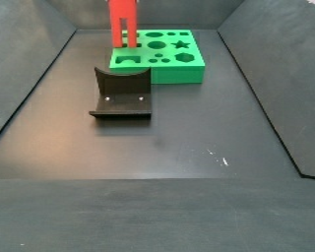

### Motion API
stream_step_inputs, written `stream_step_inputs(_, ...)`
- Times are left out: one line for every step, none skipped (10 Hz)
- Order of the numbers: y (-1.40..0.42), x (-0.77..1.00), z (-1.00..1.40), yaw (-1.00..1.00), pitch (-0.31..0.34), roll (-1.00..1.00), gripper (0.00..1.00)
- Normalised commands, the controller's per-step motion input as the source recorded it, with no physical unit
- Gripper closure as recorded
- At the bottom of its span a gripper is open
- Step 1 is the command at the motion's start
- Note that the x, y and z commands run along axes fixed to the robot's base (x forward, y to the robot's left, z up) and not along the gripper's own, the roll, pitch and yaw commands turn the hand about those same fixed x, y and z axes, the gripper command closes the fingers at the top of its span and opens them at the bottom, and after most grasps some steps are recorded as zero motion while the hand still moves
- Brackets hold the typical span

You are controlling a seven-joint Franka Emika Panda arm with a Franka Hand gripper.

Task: Insert the double-square object.

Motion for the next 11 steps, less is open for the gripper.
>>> stream_step_inputs(0.16, -0.54, -0.14, 0.0, -0.046, -0.04, 1.0)
stream_step_inputs(0.0, -0.5, -0.01, 0.08, -0.151, -0.11, 1.0)
stream_step_inputs(0.0, -0.29, -0.01, 0.15, -0.173, -0.11, 1.0)
stream_step_inputs(0.0, 0.0, -0.2, 0.05, -0.037, 0.0, 1.0)
stream_step_inputs(-0.03, 0.29, -0.42, 0.0, 0.0, 0.06, 1.0)
stream_step_inputs(-0.05, 0.37, -0.5, -0.02, 0.0, 0.08, 1.0)
stream_step_inputs(-0.03, 0.35, -0.47, -0.03, 0.0, 0.06, 1.0)
stream_step_inputs(0.0, 0.27, -0.35, -0.02, 0.0, 0.05, 1.0)
stream_step_inputs(0.0, 0.12, -0.13, -0.05, 0.0, 0.0, 1.0)
stream_step_inputs(0.0, 0.01, 0.0, 0.0, 0.033, 0.0, 1.0)
stream_step_inputs(0.0, 0.0, 0.0, 0.0, 0.0, 0.0, 1.0)
